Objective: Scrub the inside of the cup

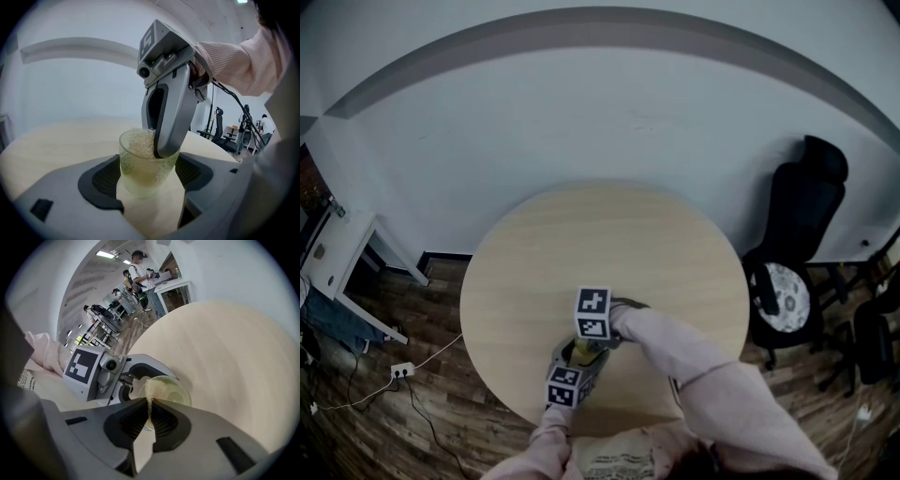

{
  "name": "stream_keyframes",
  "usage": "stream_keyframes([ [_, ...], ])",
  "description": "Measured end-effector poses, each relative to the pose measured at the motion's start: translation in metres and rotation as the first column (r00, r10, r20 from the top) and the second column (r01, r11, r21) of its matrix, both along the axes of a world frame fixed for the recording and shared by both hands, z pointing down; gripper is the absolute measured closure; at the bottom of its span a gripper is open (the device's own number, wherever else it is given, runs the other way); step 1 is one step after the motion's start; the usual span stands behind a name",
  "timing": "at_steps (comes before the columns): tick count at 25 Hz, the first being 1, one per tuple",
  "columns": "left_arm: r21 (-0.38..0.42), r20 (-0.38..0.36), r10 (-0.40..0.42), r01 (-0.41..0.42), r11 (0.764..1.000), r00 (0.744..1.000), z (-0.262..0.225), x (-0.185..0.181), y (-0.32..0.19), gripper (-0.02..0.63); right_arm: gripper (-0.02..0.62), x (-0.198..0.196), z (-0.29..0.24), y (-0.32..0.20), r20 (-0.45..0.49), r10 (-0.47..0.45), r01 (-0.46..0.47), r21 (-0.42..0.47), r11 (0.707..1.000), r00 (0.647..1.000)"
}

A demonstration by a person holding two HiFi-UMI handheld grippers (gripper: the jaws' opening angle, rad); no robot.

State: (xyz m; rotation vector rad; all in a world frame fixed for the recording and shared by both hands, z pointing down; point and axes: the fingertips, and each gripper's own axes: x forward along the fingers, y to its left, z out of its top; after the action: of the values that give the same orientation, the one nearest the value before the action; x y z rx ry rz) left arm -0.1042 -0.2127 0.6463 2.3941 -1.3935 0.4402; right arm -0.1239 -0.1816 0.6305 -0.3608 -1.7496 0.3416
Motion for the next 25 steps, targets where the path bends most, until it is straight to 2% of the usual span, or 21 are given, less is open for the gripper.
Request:
stream_keyframes([
  [15,-0.006,0.012,-0.013,0.013,1.000,1.000,0.001,-0.001,-0.002,0.239,0.571,-0.010,-0.003,0.002,-0.018,0.133,-0.134,-0.089,0.987,0.991],
  [21,-0.008,0.021,-0.016,0.016,1.000,1.000,0.002,0.000,-0.002,0.241,0.571,-0.015,-0.004,0.002,-0.023,0.203,-0.204,-0.132,0.970,0.979],
  [25,-0.007,0.029,-0.016,0.016,1.000,0.999,0.001,-0.002,-0.001,0.242,0.570,-0.019,-0.007,0.001,-0.027,0.266,-0.266,-0.176,0.948,0.964],
])
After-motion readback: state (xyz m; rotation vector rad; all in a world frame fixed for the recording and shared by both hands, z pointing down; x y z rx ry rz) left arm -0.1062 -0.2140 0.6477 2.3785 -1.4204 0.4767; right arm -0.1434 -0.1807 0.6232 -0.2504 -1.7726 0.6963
